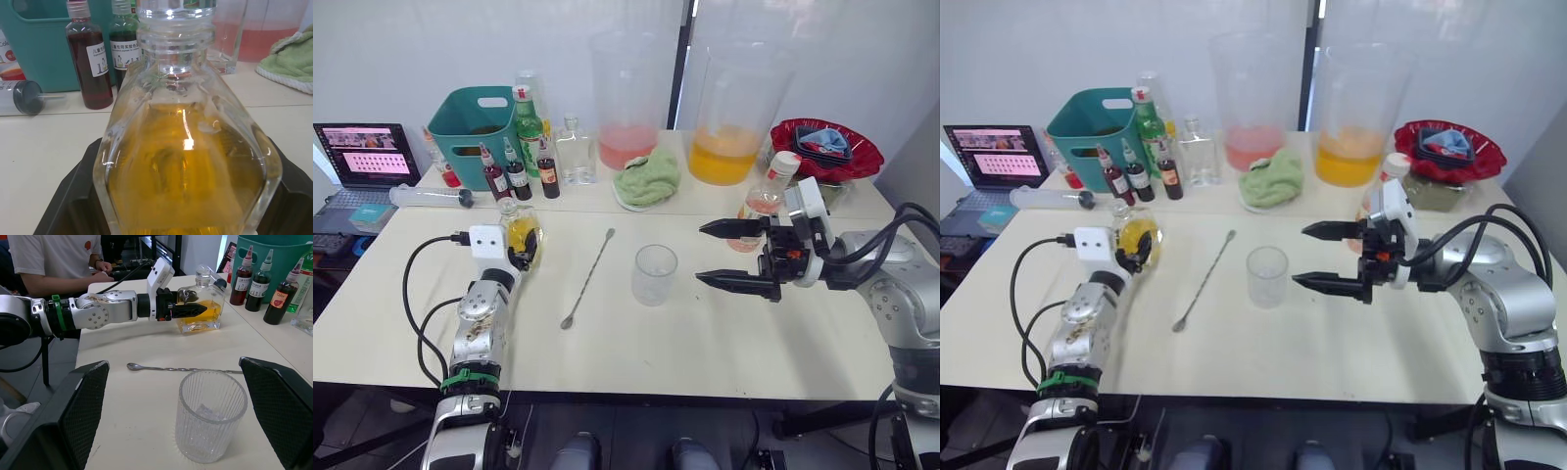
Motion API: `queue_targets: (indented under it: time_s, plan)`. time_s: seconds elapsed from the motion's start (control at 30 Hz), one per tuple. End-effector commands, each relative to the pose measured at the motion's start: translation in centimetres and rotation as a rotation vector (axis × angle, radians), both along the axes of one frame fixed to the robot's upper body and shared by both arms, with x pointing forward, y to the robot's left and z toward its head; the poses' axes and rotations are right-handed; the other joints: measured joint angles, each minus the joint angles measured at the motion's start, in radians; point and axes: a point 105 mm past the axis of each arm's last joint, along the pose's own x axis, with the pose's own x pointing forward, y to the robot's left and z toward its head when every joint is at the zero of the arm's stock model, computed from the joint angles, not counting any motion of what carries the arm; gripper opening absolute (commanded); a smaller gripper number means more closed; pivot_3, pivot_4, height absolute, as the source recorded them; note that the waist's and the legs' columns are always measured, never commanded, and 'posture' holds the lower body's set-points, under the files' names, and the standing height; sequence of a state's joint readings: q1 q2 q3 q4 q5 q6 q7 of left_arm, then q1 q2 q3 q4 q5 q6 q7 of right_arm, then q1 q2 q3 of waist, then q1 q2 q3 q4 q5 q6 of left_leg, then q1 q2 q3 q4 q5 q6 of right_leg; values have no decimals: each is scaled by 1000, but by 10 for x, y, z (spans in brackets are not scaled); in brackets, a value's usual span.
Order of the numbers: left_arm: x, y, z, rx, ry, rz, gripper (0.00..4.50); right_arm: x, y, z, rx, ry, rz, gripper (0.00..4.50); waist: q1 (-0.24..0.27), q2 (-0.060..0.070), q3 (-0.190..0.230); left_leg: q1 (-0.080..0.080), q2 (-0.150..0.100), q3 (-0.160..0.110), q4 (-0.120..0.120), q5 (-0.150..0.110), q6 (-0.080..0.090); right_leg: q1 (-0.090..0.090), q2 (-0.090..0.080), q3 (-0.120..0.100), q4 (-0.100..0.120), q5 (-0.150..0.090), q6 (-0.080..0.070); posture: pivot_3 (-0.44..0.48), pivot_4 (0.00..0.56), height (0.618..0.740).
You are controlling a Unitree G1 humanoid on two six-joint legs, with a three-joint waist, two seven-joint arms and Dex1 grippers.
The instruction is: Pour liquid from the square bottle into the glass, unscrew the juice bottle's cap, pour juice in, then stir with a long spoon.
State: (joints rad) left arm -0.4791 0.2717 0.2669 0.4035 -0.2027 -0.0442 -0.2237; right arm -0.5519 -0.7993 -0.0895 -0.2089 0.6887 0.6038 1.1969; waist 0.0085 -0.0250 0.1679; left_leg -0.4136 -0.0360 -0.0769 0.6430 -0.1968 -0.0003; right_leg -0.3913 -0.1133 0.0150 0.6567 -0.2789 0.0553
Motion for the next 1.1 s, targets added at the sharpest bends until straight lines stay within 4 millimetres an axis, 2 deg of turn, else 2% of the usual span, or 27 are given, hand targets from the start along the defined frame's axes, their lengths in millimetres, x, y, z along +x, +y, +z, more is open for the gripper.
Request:
queue_targets:
  time_s: [0.03, 0.17, 0.37, 0.47, 0.63, 0.7, 0.9, 1.1]
  plan:
    - [-19, -3, 51, -31, -219, -80, 2784, -5, 3, 12, -2, -35, 33, 4500, -1, -2, 1, -2, 0, 0, 0, 0, 0, -2, 0, 0, 0, 0, 0, 0, 150, 740]
    - [-46, -10, 66, 16, -270, -236, 2784, -6, 2, 13, 1, -25, 37, 4500, -1, -4, 3, -6, 0, -2, 0, 0, 0, -7, 0, 1, 1, 0, -1, 0, 150, 740]
    - [-86, -35, 80, 47, -270, -532, 2784, -6, 1, 12, 2, -15, 42, 4500, 0, -6, 4, -10, 1, -2, 1, 0, 0, -13, 0, 2, 5, 1, -2, 0, 150, 740]
    - [-107, -58, 75, 91, -209, -725, 2784, -6, 1, 11, 3, -9, 42, 4500, 1, -6, 4, -10, 1, -2, 2, 0, 0, -13, 0, 2, 4, 1, -2, 0, 150, 740]
    - [-137, -93, 53, 208, -78, -1066, 2784, -9, 0, 7, 2, -7, 32, 4500, -2, -5, 4, -9, 1, 0, 1, 0, 0, -13, 1, 2, 5, 1, -2, 0, 150, 740]
    - [-140, -106, 43, 260, -54, -1165, 2784, -11, -1, 6, 2, -7, 21, 4500, 0, -5, 4, -9, 1, 1, 2, 0, 0, -12, 1, 1, 4, 1, -2, 0, 150, 740]
    - [-135, -129, 19, 326, -44, -1297, 2784, -16, -5, 6, 1, -13, -21, 4500, 0, -5, 4, -9, 2, 2, 2, 1, 0, -12, 1, 1, 5, 1, -2, 0, 150, 740]
    - [-124, -138, 3, 418, -52, -1383, 2784, -19, -9, 6, -7, -23, -58, 4500, -2, -5, 4, -9, 2, 3, 2, 1, 0, -12, 2, 1, 5, 1, -2, 0, 150, 740]
